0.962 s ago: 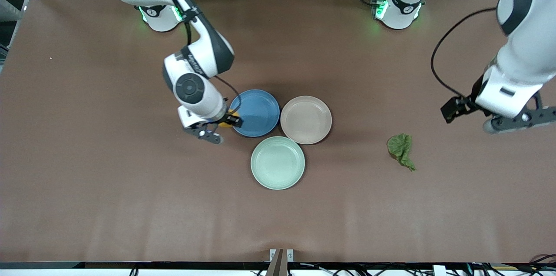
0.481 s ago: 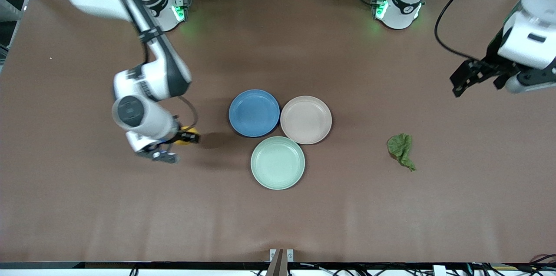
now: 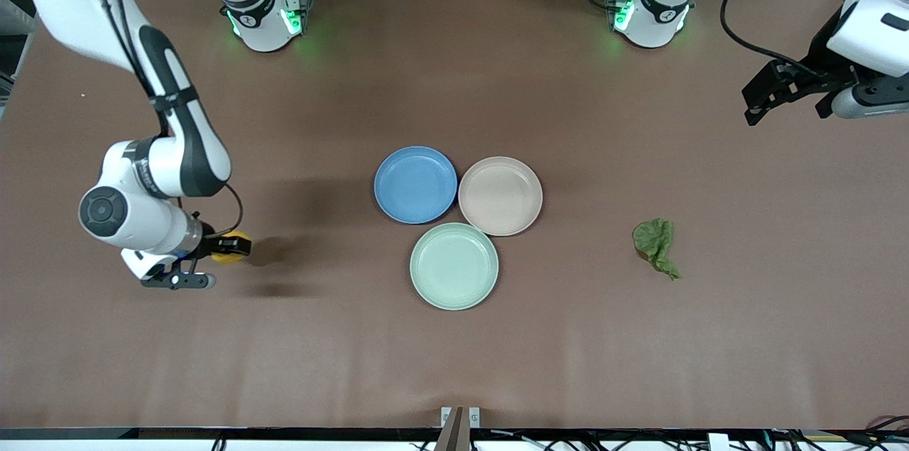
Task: Pick lemon and lettuce from blue and beige plates
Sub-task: 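Lift the lemon with the right gripper while the left gripper withdraws, then lower the lemon onto the table and open the right gripper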
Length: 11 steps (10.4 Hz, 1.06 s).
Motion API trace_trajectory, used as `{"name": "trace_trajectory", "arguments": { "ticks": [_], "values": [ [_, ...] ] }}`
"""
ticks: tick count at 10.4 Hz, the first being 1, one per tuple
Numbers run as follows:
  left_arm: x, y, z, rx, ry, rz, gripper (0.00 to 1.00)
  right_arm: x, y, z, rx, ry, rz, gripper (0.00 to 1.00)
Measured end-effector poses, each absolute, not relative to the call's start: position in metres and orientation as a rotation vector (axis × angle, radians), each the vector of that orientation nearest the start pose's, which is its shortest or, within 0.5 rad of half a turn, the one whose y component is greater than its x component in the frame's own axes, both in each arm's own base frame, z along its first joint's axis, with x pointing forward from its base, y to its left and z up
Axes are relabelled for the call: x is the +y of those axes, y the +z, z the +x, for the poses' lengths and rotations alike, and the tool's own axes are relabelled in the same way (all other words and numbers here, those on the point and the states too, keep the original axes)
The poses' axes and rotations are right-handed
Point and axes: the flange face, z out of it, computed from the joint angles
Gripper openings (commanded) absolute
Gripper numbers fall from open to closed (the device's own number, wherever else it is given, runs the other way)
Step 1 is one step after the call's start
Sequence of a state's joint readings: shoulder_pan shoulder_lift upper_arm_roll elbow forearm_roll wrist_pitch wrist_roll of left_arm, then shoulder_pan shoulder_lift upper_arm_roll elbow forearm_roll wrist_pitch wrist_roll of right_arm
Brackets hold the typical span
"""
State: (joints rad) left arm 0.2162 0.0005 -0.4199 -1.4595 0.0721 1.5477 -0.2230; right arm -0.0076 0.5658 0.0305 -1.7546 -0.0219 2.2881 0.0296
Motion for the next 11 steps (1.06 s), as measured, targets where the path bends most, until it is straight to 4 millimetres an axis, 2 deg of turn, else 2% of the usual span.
{"name": "trace_trajectory", "arguments": {
  "ticks": [1,2,3,6,8,9,11],
  "values": [
    [-0.098,0.675,0.542,0.012,-0.134,-3.082,1.0,0.001,0.231,0.663,-0.051,0.03,-3.14,0.39],
    [-0.091,0.674,0.541,0.07,-0.112,-3.078,1.0,-0.01,0.221,0.664,-0.083,0.013,-3.139,0.83],
    [-0.085,0.674,0.541,0.116,-0.094,-3.077,1.0,-0.016,0.214,0.664,-0.099,0.004,-3.138,1.0],
    [-0.077,0.676,0.538,0.124,-0.07,-3.145,1.0,-0.022,0.216,0.666,-0.142,-0.011,-3.142,1.0],
    [-0.075,0.675,0.536,0.118,-0.063,-3.152,1.0,-0.044,0.224,0.666,-0.201,-0.01,-3.144,1.0],
    [-0.075,0.673,0.536,0.118,-0.057,-3.151,1.0,-0.052,0.232,0.666,-0.205,-0.008,-3.145,1.0],
    [-0.075,0.672,0.536,0.118,-0.053,-3.151,1.0,-0.048,0.265,0.665,-0.22,0.015,-3.142,1.0]
  ]
}}
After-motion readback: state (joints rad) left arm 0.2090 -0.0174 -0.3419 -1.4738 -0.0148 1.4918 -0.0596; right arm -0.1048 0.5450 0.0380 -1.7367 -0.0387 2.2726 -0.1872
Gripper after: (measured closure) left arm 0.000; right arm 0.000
